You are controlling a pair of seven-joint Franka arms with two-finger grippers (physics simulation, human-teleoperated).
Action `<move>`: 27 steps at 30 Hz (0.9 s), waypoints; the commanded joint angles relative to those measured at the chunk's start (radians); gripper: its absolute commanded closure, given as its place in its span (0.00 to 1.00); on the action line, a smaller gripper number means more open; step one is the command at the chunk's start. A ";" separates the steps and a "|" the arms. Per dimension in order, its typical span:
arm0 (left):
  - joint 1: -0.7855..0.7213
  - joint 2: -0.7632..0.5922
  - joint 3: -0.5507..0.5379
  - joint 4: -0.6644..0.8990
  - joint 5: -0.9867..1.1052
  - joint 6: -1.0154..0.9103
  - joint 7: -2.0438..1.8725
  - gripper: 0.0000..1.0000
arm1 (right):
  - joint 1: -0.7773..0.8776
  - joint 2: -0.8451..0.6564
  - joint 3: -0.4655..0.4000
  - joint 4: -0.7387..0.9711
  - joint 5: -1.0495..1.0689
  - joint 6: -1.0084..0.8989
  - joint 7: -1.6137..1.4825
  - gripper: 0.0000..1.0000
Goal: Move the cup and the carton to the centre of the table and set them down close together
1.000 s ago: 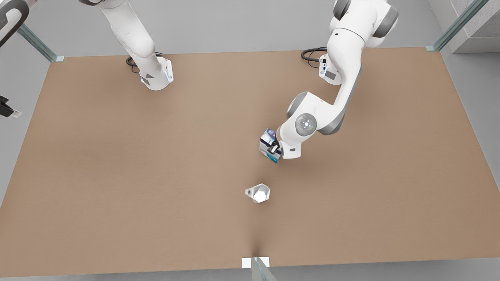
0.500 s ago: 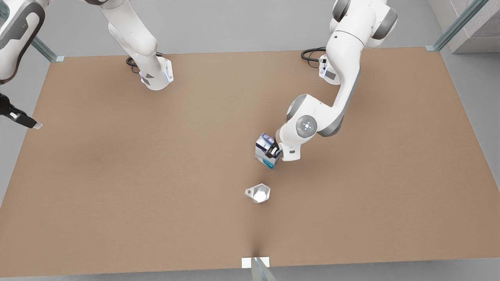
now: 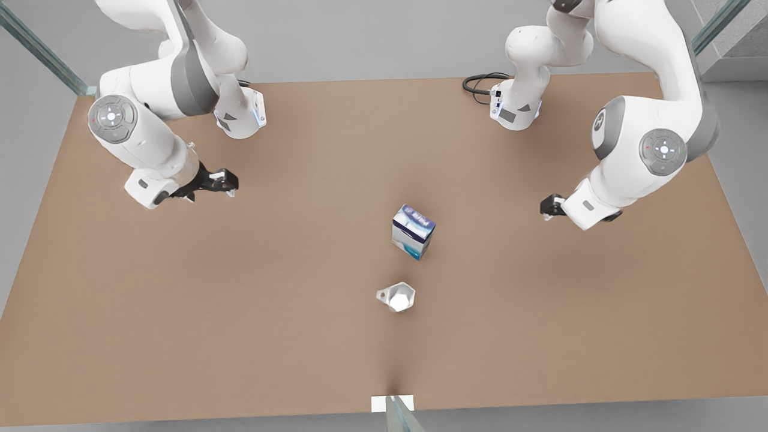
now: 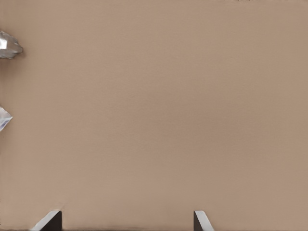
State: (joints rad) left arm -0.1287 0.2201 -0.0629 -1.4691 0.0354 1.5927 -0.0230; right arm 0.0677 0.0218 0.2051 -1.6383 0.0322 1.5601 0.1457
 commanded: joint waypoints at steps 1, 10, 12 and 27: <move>0.001 0.005 0.001 0.006 0.044 -0.003 0.000 0.00 | -0.304 0.001 0.000 0.000 0.000 0.000 0.000 0.00; 0.000 0.045 0.017 0.113 0.029 -0.142 0.000 0.00 | -0.304 0.001 0.000 -0.006 -0.002 0.008 0.000 0.00; 0.001 0.045 0.018 0.115 0.029 -0.158 0.000 0.00 | -0.305 0.003 -0.003 -0.008 -0.002 0.021 -0.002 0.00; 0.001 0.048 0.018 0.136 0.012 -0.172 -0.002 0.00 | -0.230 0.046 -0.084 -0.002 0.012 0.014 -0.017 0.00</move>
State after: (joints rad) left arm -0.1277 0.2708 -0.0433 -1.3316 0.0475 1.4192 -0.0245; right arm -0.5881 0.0679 0.1204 -1.6396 0.0445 1.5738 0.1285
